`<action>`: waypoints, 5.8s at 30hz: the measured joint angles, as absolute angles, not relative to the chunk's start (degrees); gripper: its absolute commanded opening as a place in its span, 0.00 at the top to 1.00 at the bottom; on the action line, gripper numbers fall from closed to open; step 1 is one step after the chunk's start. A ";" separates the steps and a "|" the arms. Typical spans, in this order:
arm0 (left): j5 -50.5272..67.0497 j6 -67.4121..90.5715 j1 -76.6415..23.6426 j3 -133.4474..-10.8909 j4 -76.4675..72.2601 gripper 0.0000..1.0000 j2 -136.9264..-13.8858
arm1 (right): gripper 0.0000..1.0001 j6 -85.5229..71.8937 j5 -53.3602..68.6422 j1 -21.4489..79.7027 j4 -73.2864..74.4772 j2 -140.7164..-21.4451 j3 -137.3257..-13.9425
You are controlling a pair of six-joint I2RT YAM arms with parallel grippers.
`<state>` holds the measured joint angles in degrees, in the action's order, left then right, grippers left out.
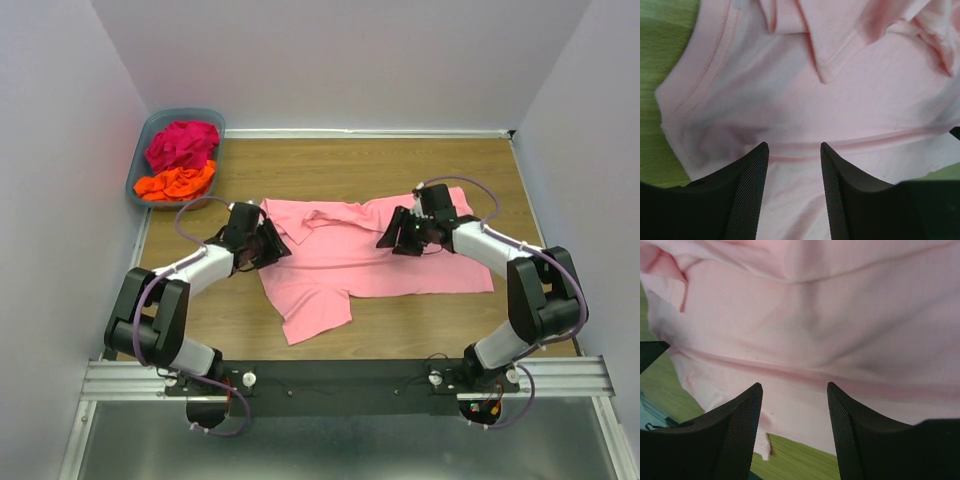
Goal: Fold and stack the t-shirts
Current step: Fold the tshirt
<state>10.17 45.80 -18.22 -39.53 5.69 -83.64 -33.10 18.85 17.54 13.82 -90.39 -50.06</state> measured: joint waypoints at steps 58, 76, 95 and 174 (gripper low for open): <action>10.74 45.17 -18.22 -52.18 -3.55 0.98 -101.51 | 0.54 -57.19 12.21 31.79 -18.61 -120.53 -70.41; 10.87 44.03 -18.22 -53.04 -2.42 0.98 -101.36 | 0.55 -62.08 8.38 31.88 -21.10 -119.35 -67.79; 11.25 43.29 -18.22 -53.04 -2.07 0.98 -101.36 | 0.57 -65.69 7.03 31.88 -22.90 -119.94 -67.92; 17.34 41.69 -17.19 -53.89 0.78 0.99 -98.78 | 0.99 -52.51 20.71 28.49 -6.07 -111.85 -65.56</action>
<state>17.34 41.69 -17.19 -53.89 0.78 -98.78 -52.51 20.71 28.49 -6.07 -111.85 -65.56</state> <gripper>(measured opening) 0.101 0.012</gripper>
